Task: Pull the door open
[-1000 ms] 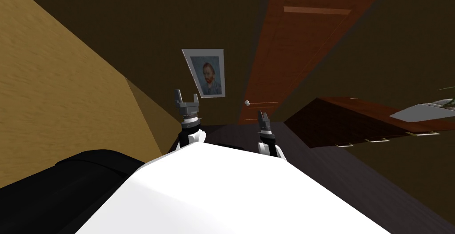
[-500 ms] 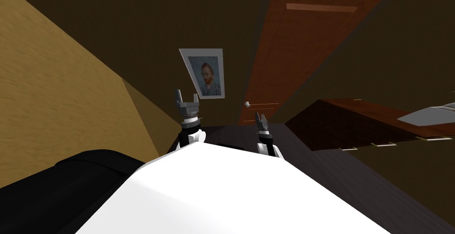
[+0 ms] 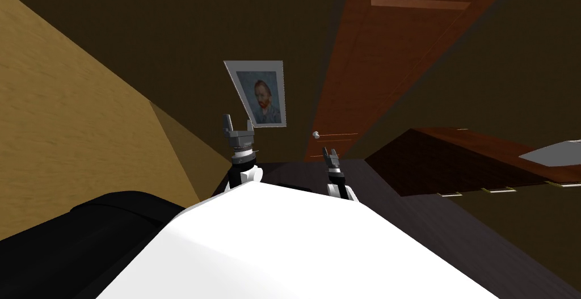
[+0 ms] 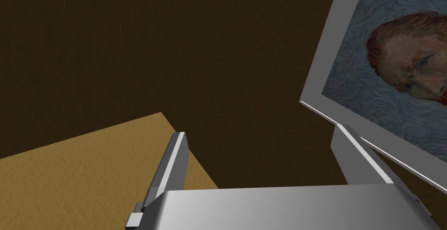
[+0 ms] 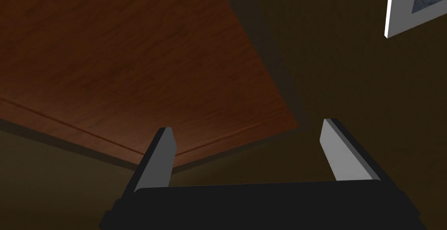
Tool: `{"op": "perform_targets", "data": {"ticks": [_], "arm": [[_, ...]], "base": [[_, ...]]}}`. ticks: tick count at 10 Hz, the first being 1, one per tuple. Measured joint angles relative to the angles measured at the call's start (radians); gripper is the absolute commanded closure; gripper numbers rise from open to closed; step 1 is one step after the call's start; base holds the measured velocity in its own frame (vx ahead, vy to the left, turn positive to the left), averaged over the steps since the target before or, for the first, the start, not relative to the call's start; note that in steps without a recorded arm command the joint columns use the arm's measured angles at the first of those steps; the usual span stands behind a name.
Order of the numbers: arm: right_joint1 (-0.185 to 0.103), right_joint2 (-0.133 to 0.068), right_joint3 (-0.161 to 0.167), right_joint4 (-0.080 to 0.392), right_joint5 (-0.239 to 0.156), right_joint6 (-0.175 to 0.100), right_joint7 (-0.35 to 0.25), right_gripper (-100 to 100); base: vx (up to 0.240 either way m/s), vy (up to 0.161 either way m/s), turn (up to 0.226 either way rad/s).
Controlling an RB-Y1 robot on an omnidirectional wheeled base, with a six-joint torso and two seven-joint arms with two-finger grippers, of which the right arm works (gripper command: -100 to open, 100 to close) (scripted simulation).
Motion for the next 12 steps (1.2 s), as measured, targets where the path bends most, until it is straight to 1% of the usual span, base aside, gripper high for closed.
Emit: {"op": "perform_targets", "data": {"ticks": [1,2,3,4,5,7,9,11,12], "arm": [[0.001,-0.001,0.003,0.021,0.004,-0.003,0.023,-100],[-0.004,0.002,0.008,0.040,0.009,0.000,0.047,-100],[-0.018,0.002,0.008,0.076,0.012,-0.003,0.071,-100],[-0.026,-0.005,0.007,0.101,0.013,-0.004,0.090,-100],[-0.040,-0.007,0.007,0.137,0.015,-0.007,0.110,-100],[-0.047,-0.011,0.010,0.180,0.021,-0.010,0.150,-100],[-0.062,-0.011,0.010,0.227,0.023,-0.022,0.177,-100],[-0.074,-0.012,0.013,0.272,0.028,-0.026,0.214,-100],[-0.082,-0.016,0.012,0.301,0.030,-0.031,0.231,-100]], "base": [[0.101,-0.026,0.006],[0.097,-0.024,0.012],[0.096,-0.024,0.010],[0.103,-0.023,0.009],[0.091,-0.018,0.011],[0.084,-0.011,0.005],[0.067,-0.018,0.006],[0.093,-0.016,0.007],[0.089,-0.038,0.008]]}}
